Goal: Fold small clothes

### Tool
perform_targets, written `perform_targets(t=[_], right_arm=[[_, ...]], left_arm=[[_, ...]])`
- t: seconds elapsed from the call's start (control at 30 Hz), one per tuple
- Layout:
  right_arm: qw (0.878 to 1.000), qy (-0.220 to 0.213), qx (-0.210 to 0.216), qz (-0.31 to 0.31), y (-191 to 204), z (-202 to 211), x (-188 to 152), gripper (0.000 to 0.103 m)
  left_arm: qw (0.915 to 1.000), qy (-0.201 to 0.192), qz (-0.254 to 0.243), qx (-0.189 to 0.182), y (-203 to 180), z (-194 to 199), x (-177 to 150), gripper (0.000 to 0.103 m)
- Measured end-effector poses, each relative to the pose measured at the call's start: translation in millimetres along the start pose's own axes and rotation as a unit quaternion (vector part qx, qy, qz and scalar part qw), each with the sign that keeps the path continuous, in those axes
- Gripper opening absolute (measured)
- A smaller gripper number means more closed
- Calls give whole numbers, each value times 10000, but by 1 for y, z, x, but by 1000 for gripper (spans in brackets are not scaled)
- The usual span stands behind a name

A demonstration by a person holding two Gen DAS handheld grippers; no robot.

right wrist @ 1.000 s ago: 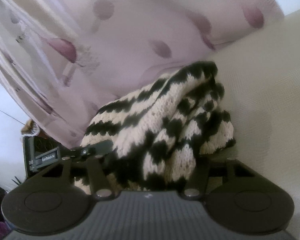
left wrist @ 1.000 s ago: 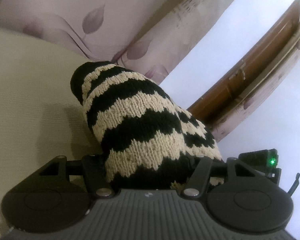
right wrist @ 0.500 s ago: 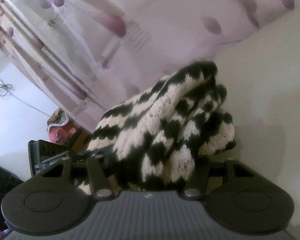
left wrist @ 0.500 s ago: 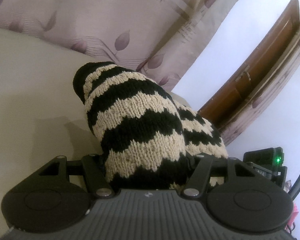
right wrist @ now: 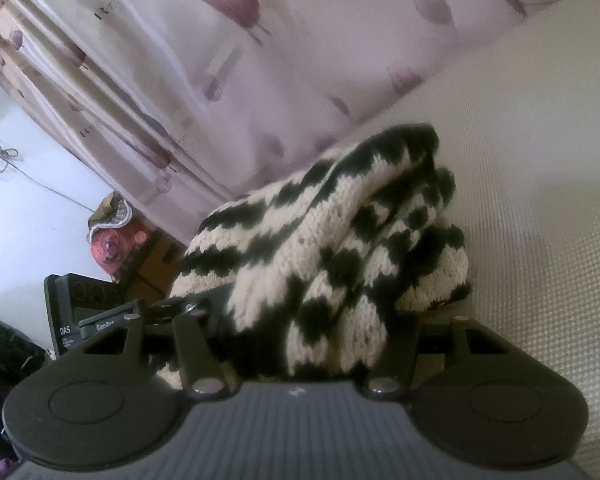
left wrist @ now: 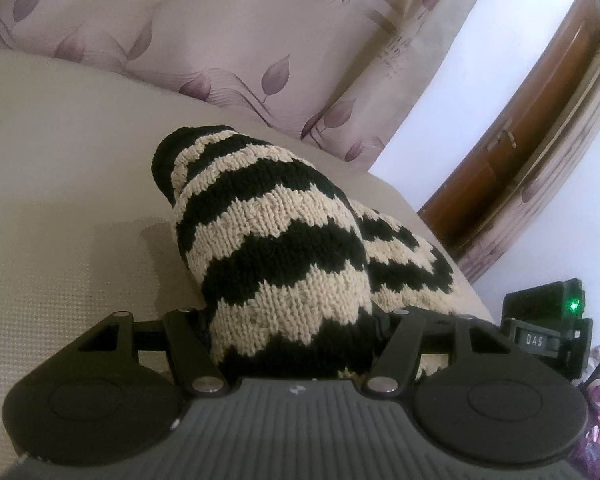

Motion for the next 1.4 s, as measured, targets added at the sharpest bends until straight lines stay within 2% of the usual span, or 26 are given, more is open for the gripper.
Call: perform_targets(t=[0.23,0.4,0.47,0.6,0.67,0.73,0.8,0.93,1.0,1.07,1.17,1.3,1.4], right_arm=[[9999,67,-116,-67,-8,-8,-8,58],[9996,102,-248,-6,-12,-10,-10,58],[9990,130,-399,136,-11,-11,-11,60],[9960,138,-716,525,-8,-12,-14,70],[9946,149,-812,623,-8,-12,-15,72],[9922,156,-944,799,-7,-11,-16,78],[9921,142,-948,809,-8,-11,-17,79],[9914,106,-1003,835,-7,-8,-17,80],[9906,-38,-1040,890,-1,-2,-18,80],[9865,-242,-1141,1146,11,8,-21,81],[9732,-668,-1363,1728,33,28,-28,83],[9636,-1219,-1379,1939,53,57,-40,94],[9589,-1422,-1398,2021,64,72,-51,94]], left_arm=[[9999,39,-108,68,12,-5,-10,66],[9998,-45,-138,170,16,-8,-18,72],[9996,-86,-106,238,17,-8,-21,77],[9986,-256,-201,429,14,-8,-28,85],[9966,-364,-408,619,8,-8,-30,93],[9948,-447,-514,752,4,-7,-32,96],[9923,-523,-640,928,0,-5,-33,101],[9835,-754,-972,1325,-16,3,-32,103],[9759,-895,-1189,1599,-25,9,-34,103],[9670,-1028,-1441,1834,-36,15,-35,103],[9544,-1187,-1729,2125,-51,22,-36,103],[9357,-1447,-2010,2513,-68,30,-38,103],[9190,-1807,-2070,2827,-82,39,-41,103]])
Point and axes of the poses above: each gripper's, at about its wrist camera, not at the fingertips, and z roughly against the way its jaws point, y to its left, x to its top, the point moved 1 cm from there along -z, roughly the way its jaws point, and after that the axes turned 9 degrees about -y, right-handed, at the moved point
